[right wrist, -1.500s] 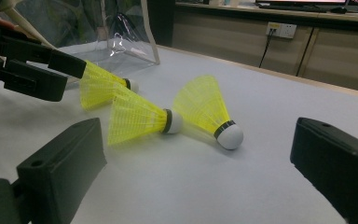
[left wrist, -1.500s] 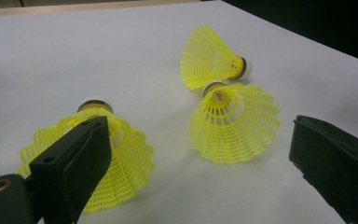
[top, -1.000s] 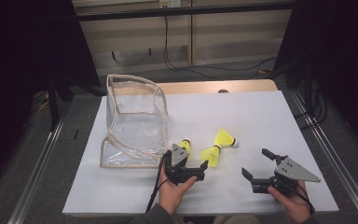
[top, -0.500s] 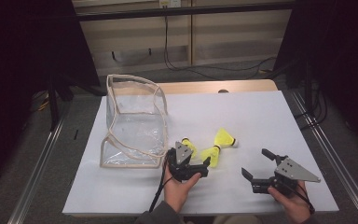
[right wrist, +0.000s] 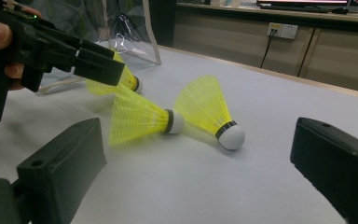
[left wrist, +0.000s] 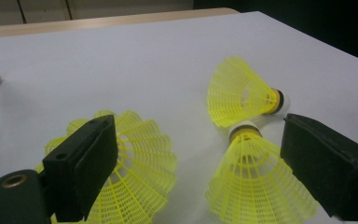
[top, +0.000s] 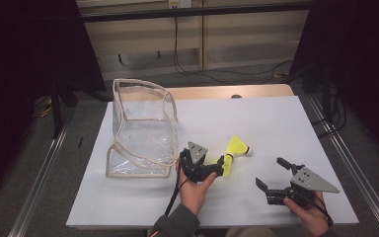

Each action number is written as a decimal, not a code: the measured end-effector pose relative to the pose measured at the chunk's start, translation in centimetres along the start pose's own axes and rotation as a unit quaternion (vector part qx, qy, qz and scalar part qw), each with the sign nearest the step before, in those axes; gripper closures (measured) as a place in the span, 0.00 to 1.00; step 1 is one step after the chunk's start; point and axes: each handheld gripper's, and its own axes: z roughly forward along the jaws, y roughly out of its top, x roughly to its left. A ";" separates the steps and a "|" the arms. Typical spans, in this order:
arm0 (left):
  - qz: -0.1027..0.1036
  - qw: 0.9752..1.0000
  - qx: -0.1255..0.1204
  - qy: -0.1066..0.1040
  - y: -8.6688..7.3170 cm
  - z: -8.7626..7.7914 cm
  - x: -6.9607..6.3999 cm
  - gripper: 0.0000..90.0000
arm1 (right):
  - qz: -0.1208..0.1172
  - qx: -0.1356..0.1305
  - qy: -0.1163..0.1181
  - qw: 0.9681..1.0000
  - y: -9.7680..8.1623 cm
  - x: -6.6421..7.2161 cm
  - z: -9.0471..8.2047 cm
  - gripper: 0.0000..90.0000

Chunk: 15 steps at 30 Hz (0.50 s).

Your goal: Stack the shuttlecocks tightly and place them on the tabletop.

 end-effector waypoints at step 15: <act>0.029 0.998 0.018 0.056 2.2 2.1 0.8 0.44 | 0.000 0.000 0.001 1.000 0.0 -0.1 0.0 0.03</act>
